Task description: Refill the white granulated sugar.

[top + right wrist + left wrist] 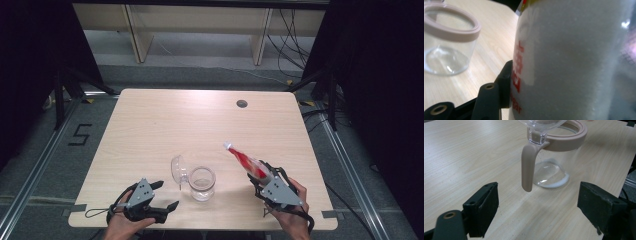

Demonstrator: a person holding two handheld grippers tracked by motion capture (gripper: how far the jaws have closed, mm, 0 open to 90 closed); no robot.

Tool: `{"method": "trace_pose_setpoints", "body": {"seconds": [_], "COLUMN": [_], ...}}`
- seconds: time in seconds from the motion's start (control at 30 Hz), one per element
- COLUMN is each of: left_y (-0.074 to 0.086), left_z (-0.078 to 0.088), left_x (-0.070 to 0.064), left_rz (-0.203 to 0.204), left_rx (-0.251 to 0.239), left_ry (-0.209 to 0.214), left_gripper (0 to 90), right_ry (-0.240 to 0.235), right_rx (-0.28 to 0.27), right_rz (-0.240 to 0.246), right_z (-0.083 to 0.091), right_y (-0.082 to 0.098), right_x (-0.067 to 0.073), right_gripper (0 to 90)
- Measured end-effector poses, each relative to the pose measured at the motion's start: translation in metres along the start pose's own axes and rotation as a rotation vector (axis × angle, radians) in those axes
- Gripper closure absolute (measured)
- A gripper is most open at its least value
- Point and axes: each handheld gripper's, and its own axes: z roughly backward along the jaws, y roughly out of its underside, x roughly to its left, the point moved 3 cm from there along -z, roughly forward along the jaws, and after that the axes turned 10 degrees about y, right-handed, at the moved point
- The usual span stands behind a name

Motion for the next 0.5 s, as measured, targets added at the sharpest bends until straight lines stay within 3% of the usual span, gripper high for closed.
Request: {"method": "trace_pose_setpoints", "body": {"seconds": [0.03,0.1,0.17,0.23,0.37,0.4,0.47,0.5], "left_y": [0.000,0.000,0.000,0.001,0.001,0.002,0.002,0.002], "left_z": [0.000,0.000,0.000,-0.001,-0.001,-0.001,-0.001,-0.001], "left_x": [0.000,0.000,0.000,0.000,0.000,-0.001,-0.001,-0.001], "left_rz": [0.000,-0.002,-0.003,-0.005,-0.006,0.021,0.019,0.020], "left_rx": [0.000,0.001,0.002,0.004,0.004,0.001,0.002,0.003], "left_ry": [0.000,-0.001,-0.001,-0.001,-0.002,-0.004,-0.005,-0.005], "left_gripper": [16.9,16.9,16.9,16.9,16.9,16.9,16.8,16.8], "right_ry": [0.000,-0.001,0.001,0.010,0.021,0.022,0.028,0.026], "right_rx": [0.000,0.001,0.001,0.016,0.029,0.034,0.036,0.033], "right_rz": [0.000,0.074,0.096,0.186,0.283,0.308,0.342,0.384], "right_z": [0.000,0.003,0.004,0.006,0.008,0.008,0.010,0.009], "right_y": [0.000,-0.004,-0.005,-0.008,-0.012,-0.013,-0.014,-0.015], "right_x": [0.000,0.005,0.007,0.011,0.015,0.015,0.018,0.018], "right_gripper": [48.4,48.4,48.5,48.5,48.5,48.6,48.6,48.6]}}
